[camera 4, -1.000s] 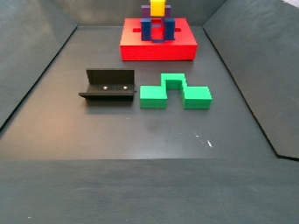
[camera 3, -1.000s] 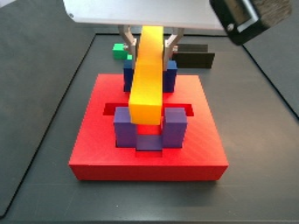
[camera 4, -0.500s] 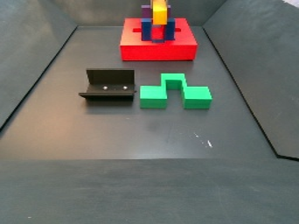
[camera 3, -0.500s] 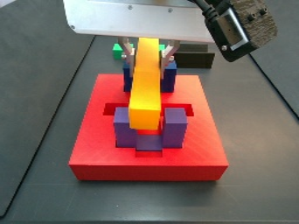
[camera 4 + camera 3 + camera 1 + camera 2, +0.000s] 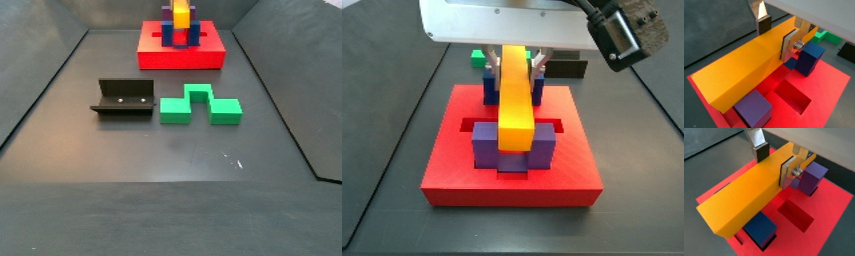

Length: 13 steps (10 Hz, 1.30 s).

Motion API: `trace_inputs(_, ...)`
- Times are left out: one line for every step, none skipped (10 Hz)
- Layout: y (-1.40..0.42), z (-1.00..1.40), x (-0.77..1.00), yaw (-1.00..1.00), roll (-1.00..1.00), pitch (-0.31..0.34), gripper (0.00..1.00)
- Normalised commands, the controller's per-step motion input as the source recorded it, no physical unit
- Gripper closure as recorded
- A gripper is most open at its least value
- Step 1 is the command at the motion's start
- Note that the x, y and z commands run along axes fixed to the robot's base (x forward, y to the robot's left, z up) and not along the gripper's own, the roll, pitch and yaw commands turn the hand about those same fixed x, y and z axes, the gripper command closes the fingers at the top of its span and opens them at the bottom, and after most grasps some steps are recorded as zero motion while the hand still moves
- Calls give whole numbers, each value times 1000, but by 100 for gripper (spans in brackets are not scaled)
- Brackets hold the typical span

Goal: Pick up the yellow object. Move up. Move to above the board. Insert the yellow object.
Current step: Insert the yellow object.

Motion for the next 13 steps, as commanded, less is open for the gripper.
trace_inputs(-100, -63, 234, 0, 213, 64, 100)
trace_inputs(-89, -86, 146, 0, 206, 51, 100)
trace_inputs(-60, -151, 54, -3, 189, 36, 100)
trace_inputs(-34, -189, 11, -63, 241, 50, 100)
trace_inputs(-43, -231, 0, -29, 240, 46, 100)
trace_inputs(0, -277, 0, 0, 130, 27, 100)
trace_inputs(0, -266, 0, 0, 51, 26, 100)
trace_inputs(0, -237, 0, 0, 11, 16, 100)
trace_inputs(0, -251, 0, 0, 9, 0, 100)
trace_inputs(0, -269, 0, 0, 0, 0, 100)
trace_inputs(-51, -277, 0, 0, 0, 0, 100)
trace_inputs(-60, -263, 0, 0, 0, 0, 100)
trace_inputs(-71, -251, 0, 0, 0, 0, 100)
